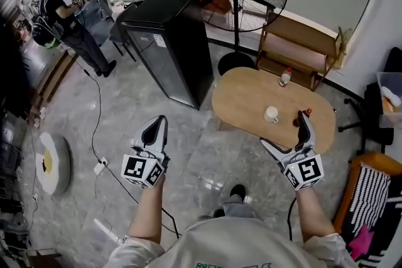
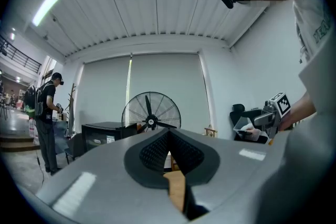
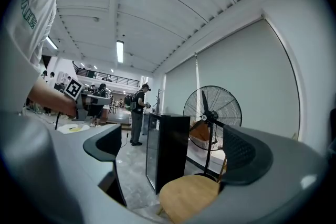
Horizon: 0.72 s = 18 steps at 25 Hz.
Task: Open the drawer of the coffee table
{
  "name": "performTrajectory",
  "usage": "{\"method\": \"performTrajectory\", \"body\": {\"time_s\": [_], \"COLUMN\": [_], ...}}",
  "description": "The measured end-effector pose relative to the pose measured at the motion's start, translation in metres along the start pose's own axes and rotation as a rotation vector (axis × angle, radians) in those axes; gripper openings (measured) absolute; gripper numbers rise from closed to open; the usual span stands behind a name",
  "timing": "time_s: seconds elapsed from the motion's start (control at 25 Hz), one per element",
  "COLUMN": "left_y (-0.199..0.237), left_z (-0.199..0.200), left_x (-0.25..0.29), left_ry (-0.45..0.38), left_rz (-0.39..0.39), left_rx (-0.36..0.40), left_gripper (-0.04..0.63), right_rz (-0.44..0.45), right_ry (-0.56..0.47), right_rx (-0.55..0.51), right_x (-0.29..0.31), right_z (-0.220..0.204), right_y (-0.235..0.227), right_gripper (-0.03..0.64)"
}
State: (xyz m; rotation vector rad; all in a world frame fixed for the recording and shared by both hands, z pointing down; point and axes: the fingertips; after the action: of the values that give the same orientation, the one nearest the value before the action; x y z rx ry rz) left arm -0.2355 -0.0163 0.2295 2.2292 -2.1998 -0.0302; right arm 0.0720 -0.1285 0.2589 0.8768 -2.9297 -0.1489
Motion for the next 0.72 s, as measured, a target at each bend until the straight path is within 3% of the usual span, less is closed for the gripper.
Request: {"method": "performTrajectory", "body": {"time_s": [0.4, 0.72], "left_y": [0.005, -0.001], "left_z": [-0.015, -0.036], "left_x": [0.088, 0.178], "left_ry": [0.05, 0.064], "left_rz": [-0.061, -0.28], "left_rx": [0.002, -0.016], "left_gripper": [-0.002, -0.002], "right_rz": [-0.019, -0.214], "right_ry": [0.037, 0.093], "right_rx": [0.066, 0.099], "right_x": [0.039, 0.038], "right_z": [-0.033, -0.059], "right_y": [-0.034, -0.054], "right_gripper": [0.589, 0.589]}}
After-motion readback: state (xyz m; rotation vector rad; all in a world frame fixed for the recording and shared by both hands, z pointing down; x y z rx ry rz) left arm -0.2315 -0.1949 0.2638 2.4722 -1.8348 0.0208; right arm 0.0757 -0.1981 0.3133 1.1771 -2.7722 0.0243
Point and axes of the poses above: the fingertips, and each gripper's own axes: x forward along the fingers, y to its left, z out of its top, and after that the axes turned 3 degrees about -x, right-handed
